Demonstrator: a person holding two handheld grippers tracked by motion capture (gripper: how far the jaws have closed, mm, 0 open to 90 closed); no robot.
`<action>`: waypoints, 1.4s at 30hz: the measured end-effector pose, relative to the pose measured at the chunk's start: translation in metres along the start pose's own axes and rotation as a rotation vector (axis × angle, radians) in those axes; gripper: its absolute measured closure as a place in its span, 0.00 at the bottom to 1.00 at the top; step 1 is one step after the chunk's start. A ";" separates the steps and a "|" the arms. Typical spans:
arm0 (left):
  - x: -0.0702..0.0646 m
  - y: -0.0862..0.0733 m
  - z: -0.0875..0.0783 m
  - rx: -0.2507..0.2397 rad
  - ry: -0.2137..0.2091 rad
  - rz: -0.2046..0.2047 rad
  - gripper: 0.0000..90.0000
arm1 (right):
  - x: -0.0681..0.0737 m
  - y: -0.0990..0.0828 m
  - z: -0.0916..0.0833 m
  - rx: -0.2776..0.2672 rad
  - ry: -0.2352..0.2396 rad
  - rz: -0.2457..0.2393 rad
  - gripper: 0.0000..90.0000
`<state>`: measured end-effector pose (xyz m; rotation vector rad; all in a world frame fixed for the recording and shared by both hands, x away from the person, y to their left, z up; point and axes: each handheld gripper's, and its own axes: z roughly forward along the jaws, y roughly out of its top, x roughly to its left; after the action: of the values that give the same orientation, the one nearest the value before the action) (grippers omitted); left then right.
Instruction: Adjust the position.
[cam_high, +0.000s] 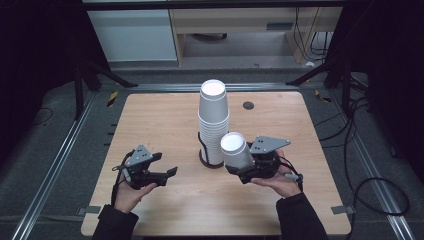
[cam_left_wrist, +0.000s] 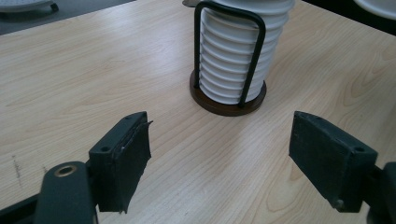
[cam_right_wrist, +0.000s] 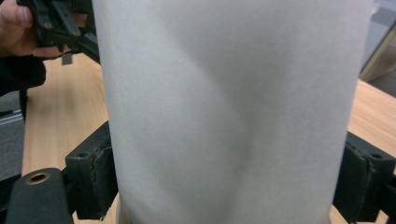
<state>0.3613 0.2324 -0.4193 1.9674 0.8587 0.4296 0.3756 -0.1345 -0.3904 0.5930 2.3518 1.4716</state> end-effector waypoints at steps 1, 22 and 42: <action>-0.002 0.001 0.000 0.000 -0.008 0.006 0.22 | 0.002 -0.001 0.004 0.007 0.015 0.000 0.14; -0.023 0.016 -0.008 -0.019 -0.102 0.054 0.19 | 0.020 -0.008 0.036 0.093 0.111 -0.056 0.14; -0.045 0.025 -0.003 -0.021 -0.179 0.089 0.18 | 0.035 -0.011 0.066 0.175 0.175 -0.114 0.14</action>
<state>0.3380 0.1934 -0.3941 1.9963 0.6530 0.3070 0.3731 -0.0703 -0.4298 0.3763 2.6216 1.3258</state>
